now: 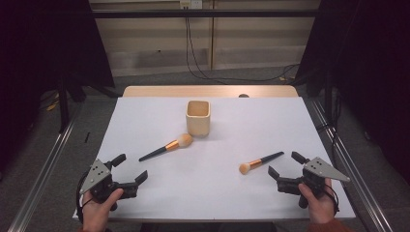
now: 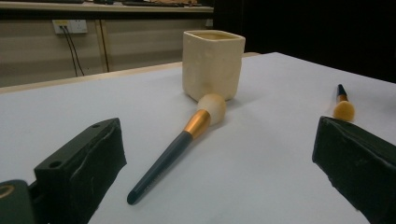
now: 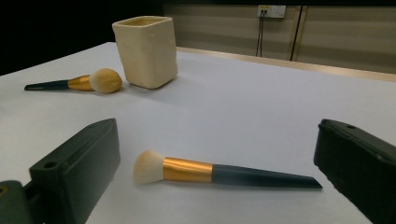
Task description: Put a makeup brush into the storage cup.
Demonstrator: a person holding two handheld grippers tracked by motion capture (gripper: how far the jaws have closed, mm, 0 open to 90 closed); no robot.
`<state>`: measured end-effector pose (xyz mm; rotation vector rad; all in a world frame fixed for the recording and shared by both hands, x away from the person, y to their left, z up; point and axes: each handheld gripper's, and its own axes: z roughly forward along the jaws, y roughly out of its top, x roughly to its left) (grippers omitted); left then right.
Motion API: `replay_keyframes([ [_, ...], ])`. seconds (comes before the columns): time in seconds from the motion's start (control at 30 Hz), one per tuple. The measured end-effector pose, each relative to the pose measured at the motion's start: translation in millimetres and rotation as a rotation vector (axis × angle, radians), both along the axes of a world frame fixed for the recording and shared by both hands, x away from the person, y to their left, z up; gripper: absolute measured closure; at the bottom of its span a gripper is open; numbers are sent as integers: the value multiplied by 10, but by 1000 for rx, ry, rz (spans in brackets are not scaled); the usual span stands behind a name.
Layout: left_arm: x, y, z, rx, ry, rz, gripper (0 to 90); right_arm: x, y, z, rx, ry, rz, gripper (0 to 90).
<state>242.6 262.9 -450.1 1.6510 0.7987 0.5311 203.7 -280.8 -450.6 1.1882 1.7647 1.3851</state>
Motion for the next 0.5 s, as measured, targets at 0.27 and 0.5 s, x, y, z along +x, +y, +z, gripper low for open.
replay_keyframes([
  [0.27, 14, -36, 1, 4, 0, -19, 25, -7, -5, -13, 11, 8, 11, 3],
  [0.5, 46, -104, 19, 16, 2, -29, 27, -10, -9, -9, 17, 8, 11, 3],
])
